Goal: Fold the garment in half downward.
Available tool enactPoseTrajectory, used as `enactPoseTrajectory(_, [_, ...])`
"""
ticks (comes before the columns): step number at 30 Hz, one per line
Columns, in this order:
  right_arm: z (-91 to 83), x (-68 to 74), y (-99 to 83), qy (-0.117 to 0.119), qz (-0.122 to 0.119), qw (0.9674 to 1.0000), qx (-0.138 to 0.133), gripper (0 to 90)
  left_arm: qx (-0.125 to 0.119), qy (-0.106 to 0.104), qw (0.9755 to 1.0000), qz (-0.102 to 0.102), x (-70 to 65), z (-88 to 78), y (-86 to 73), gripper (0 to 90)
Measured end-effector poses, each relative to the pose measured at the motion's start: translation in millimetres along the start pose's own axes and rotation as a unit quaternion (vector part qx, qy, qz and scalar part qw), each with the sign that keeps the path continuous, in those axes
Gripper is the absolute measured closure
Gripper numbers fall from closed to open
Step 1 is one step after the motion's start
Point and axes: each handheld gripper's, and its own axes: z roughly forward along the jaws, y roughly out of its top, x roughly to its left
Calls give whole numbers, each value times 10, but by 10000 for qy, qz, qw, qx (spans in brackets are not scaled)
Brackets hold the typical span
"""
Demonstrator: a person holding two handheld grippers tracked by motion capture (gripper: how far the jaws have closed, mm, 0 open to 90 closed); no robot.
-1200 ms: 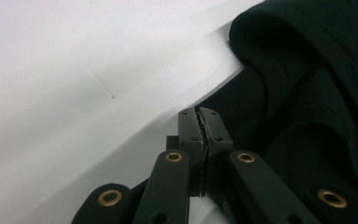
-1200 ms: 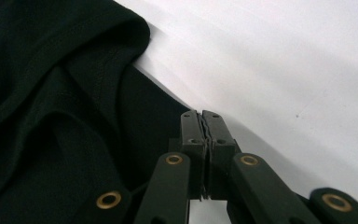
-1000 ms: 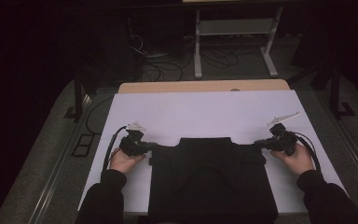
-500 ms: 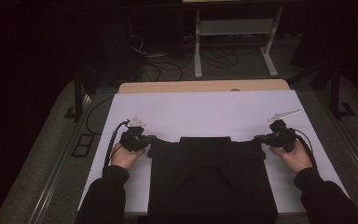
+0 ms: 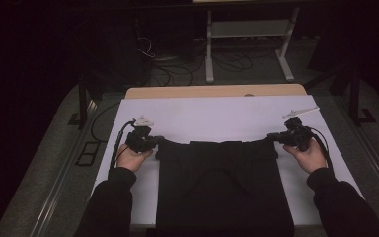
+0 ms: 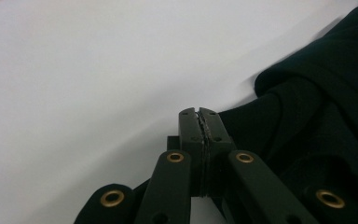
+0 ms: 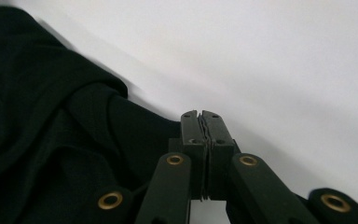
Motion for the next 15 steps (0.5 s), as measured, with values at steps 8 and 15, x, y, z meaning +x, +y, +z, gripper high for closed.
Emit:
enactPoseTrajectory(8, [10, -45, 150, -66, -40, 10000, 23, 875, 90, 88, 9999, 103, 43, -8, 161, 885])
enactPoseTrajectory(15, [-17, -103, 236, -46, 45, 10000, -44, 874, 146, 112, 9998, 113, 93, 2, 299, 884])
